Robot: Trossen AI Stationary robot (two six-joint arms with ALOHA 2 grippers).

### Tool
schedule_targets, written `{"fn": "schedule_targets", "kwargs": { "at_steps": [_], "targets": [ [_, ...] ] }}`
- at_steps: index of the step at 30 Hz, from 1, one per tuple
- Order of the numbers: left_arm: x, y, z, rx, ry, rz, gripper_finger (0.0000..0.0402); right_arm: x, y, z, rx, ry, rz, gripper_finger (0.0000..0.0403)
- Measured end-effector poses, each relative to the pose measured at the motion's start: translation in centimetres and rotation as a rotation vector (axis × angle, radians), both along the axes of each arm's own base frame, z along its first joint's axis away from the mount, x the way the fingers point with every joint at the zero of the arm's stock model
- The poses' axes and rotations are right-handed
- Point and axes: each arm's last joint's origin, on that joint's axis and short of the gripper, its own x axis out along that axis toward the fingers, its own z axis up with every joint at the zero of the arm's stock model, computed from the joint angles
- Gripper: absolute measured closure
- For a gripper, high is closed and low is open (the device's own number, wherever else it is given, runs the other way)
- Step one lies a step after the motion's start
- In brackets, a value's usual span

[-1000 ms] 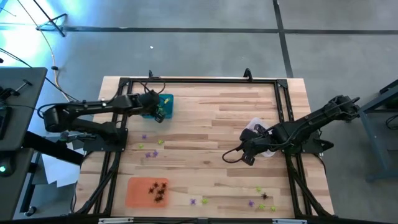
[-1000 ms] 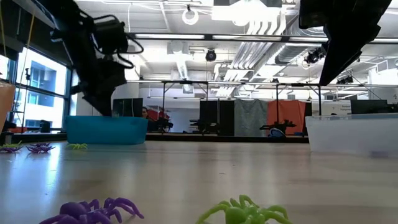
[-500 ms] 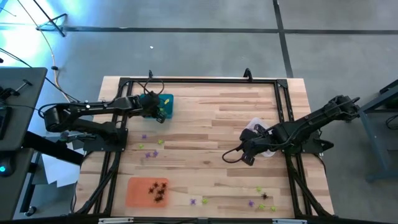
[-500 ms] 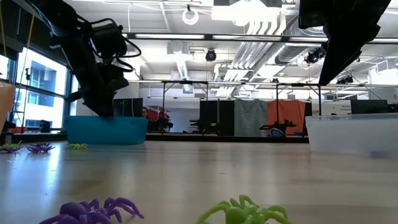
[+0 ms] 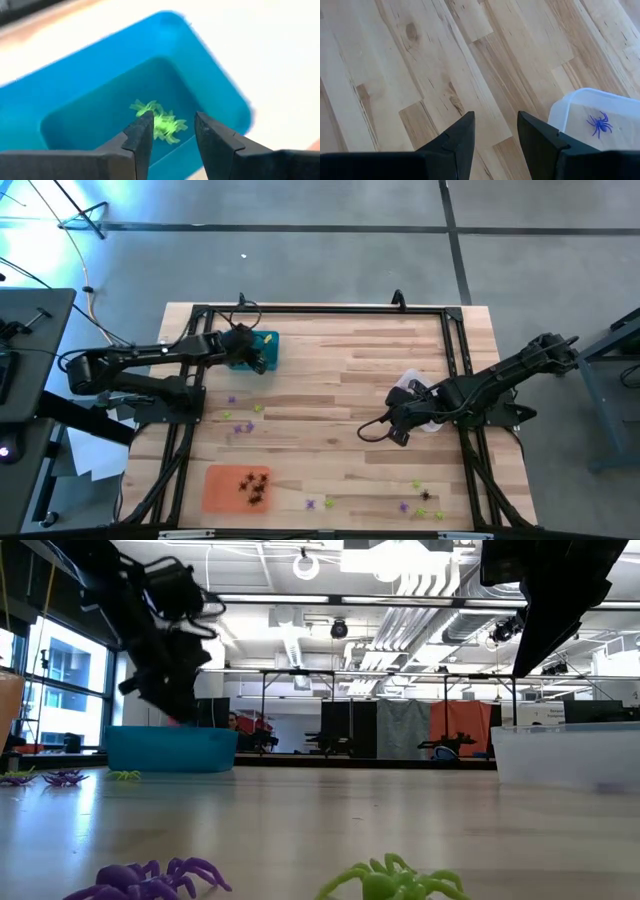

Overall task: Sort Halloween decoration
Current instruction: Put the violet spider toy into the transparent bin

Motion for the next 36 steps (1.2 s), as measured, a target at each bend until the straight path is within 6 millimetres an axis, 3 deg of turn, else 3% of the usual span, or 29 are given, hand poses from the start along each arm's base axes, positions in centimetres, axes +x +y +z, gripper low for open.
{"fn": "schedule_targets", "kwargs": {
  "at_steps": [7,12,16,21,25,30,36],
  "targets": [
    [-0.1,-2.2,5.4,0.033,-0.112,-0.05,0.0278,0.0,0.0,0.0,0.0,0.0,0.0,0.0259],
    [-0.2,-6.2,8.2,0.016,-0.121,-0.053,0.0279,0.0,0.0,0.0,0.0,0.0,0.0,0.0259],
    [-0.1,-10.3,9.2,-0.011,-0.144,-0.062,0.0279,0.0,0.0,0.0,0.0,0.0,0.0,0.0259],
    [0.0,-15.3,8.1,-0.097,-0.119,-0.051,0.0279,0.1,0.0,0.0,0.002,-0.006,0.0,0.0259],
    [-0.2,-18.3,6.5,-0.126,-0.031,0.013,0.0279,0.1,0.0,0.0,0.004,-0.009,0.0,0.0259],
    [-0.4,-20.1,4.8,-0.113,0.085,0.083,0.0279,0.1,0.1,0.1,0.007,-0.017,0.0,0.0259],
    [-0.3,-20.8,2.1,-0.05,0.236,0.099,0.0265,0.2,0.1,0.1,0.008,-0.02,0.0,0.0259]
  ]
}}
